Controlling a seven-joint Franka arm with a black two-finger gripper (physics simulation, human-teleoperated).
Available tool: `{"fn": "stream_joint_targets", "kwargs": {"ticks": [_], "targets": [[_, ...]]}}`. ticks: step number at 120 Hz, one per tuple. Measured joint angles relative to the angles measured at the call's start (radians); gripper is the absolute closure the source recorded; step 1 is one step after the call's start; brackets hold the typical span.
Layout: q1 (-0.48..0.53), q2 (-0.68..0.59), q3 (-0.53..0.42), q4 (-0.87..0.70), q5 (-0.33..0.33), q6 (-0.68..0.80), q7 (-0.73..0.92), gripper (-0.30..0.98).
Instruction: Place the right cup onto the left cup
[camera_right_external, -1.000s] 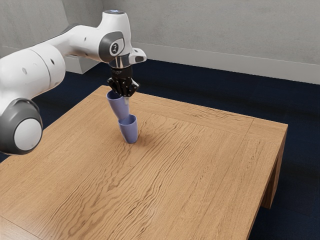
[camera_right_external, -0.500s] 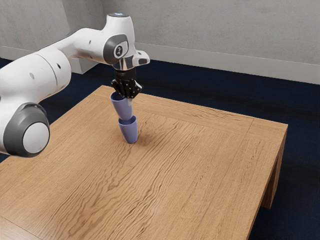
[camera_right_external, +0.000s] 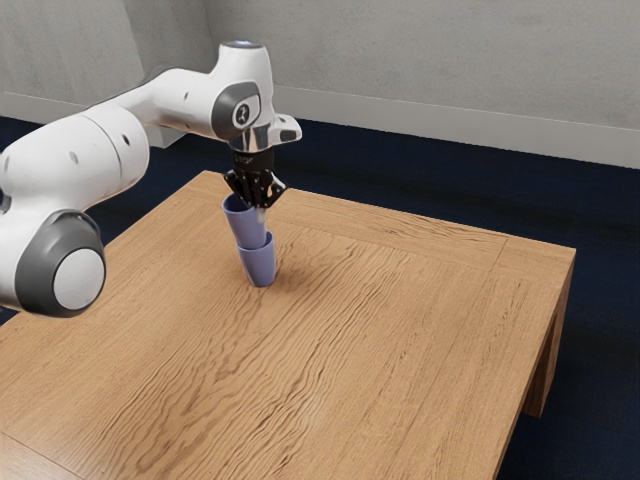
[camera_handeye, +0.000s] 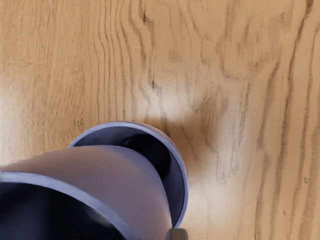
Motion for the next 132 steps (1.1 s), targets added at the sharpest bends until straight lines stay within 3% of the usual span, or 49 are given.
{"fn": "stream_joint_targets", "kwargs": {"ticks": [28,63,94,132], "targets": [[-0.004,0.009,-0.002,0.000,-0.002,0.009,0.000,0.76],[-0.006,-0.013,-0.010,-0.018,-0.013,0.017,0.001,0.31],[-0.019,-0.179,-0.008,-0.141,-0.016,0.019,0.001,0.11],[-0.029,-0.478,-0.018,-0.391,-0.025,0.004,0.003,0.02]]}}
